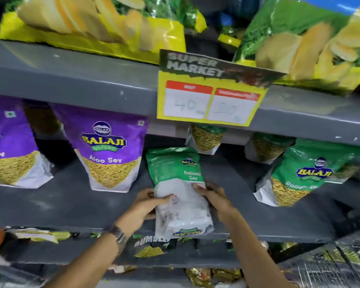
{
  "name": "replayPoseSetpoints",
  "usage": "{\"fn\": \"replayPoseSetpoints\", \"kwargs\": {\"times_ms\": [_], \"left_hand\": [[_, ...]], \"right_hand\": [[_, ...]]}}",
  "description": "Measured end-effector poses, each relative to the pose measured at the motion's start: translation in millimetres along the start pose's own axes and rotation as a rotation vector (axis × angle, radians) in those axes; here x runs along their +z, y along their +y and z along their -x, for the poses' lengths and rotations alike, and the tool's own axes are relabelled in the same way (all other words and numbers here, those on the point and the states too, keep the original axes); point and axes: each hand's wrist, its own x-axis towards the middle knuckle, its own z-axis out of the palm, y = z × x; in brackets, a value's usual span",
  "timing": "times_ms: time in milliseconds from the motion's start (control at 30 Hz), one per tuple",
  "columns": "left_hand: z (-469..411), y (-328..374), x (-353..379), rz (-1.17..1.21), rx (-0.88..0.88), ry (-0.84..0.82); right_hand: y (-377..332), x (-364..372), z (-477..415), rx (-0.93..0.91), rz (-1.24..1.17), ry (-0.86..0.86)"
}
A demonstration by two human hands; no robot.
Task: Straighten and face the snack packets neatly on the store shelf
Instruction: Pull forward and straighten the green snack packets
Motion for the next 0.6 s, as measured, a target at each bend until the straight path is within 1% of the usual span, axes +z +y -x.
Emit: {"fn": "replayPoseSetpoints", "kwargs": {"times_ms": [67, 133, 200, 300, 400, 500, 600], "left_hand": [[1.1, -0.6, 0.6, -0.025, 0.037, -0.004], [0.1, 5.6, 7.3, -0.039, 0.115, 0.002], [-7.4, 16.4, 18.0, -0.058, 0.245, 0.007], [-19.0, 34.2, 37.8, -0.114, 0.446, 0.013], [-28.6, 44.6, 55.4, -0.225, 0.597, 0.012], [-37.9, 46.3, 63.8, -0.257, 0.659, 0.015], [-42.6, 43.0, 64.3, -0.250, 0.639, 0.010]], "right_hand": [[0.8, -10.0, -0.1, -0.035, -0.018, -0.036], [-3.2, -20.6, -1.9, -0.090, -0.062, -0.052], [-11.1, -33.4, -6.5, -0.152, -0.127, -0.042], [-25.4, -52.7, -13.0, -0.249, -0.163, -0.007], [-33.8, -69.6, -19.6, -0.334, -0.197, 0.031], [-34.8, -81.7, -23.3, -0.385, -0.177, 0.012], [-33.1, -91.5, -25.0, -0.383, -0.167, -0.074]]}}
